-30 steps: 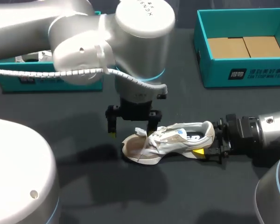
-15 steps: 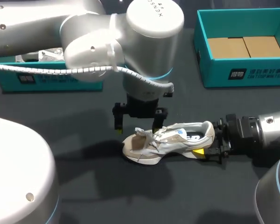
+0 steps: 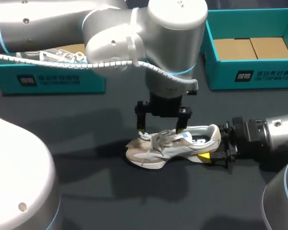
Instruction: Take the shoe out of the shoebox, open the shoe tongue, remove and reinsert the insole, then place the shoe into the shoebox
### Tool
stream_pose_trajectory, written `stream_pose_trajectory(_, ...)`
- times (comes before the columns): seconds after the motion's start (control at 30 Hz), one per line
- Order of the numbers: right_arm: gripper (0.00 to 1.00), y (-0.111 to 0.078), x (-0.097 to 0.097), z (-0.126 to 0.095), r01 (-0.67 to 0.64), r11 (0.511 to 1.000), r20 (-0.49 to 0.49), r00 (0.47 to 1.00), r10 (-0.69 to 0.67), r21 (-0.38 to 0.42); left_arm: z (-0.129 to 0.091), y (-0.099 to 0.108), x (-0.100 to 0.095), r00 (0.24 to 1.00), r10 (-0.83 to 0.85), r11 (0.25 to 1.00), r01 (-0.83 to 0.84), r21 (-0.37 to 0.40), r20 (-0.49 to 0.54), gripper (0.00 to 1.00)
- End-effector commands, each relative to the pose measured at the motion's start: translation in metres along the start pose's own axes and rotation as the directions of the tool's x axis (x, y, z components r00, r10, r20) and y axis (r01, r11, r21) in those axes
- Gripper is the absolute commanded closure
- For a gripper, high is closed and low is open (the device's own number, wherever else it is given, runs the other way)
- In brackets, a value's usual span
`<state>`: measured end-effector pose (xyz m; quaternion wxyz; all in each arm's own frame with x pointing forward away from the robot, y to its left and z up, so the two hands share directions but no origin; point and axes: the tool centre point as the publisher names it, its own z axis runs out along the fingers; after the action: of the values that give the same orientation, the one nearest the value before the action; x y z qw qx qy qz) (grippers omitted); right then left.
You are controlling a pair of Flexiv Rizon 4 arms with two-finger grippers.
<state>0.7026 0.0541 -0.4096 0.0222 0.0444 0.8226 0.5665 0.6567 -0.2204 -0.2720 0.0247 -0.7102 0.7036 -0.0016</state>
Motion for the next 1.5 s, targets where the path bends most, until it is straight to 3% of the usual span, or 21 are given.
stream_pose_trajectory(0.03, 1.00, 0.001, 0.000, 0.001, 0.000, 1.000, 0.001, 1.000, 0.000, 0.005, 0.001, 0.007, 0.020, 0.975, -0.189, 0.982, 0.187, 0.026, 0.116, 0.00)
stream_pose_trajectory(0.13, 1.00, 0.001, 0.000, 0.001, 0.000, 1.000, 0.001, 1.000, 0.000, 0.005, 0.001, 0.007, 0.020, 0.975, -0.189, 0.982, 0.187, 0.026, 0.116, 0.00)
stream_pose_trajectory(0.4, 1.00, 0.001, 0.000, 0.001, 0.000, 1.000, 0.001, 1.000, 0.000, 0.005, 0.014, 0.000, 0.051, 0.949, -0.255, 0.965, 0.262, -0.014, 0.183, 0.00)
stream_pose_trajectory(0.67, 1.00, 0.001, 0.000, 0.001, 0.000, 1.000, 0.001, 1.000, 0.000, 0.005, 0.021, -0.010, 0.068, 0.920, -0.303, 0.944, 0.326, -0.056, 0.250, 0.00)
stream_pose_trajectory(1.5, 1.00, 0.001, 0.000, 0.001, 0.000, 1.000, 0.001, 1.000, 0.000, 0.005, 0.052, -0.026, 0.080, 0.855, -0.372, 0.903, 0.424, -0.073, 0.362, 0.00)
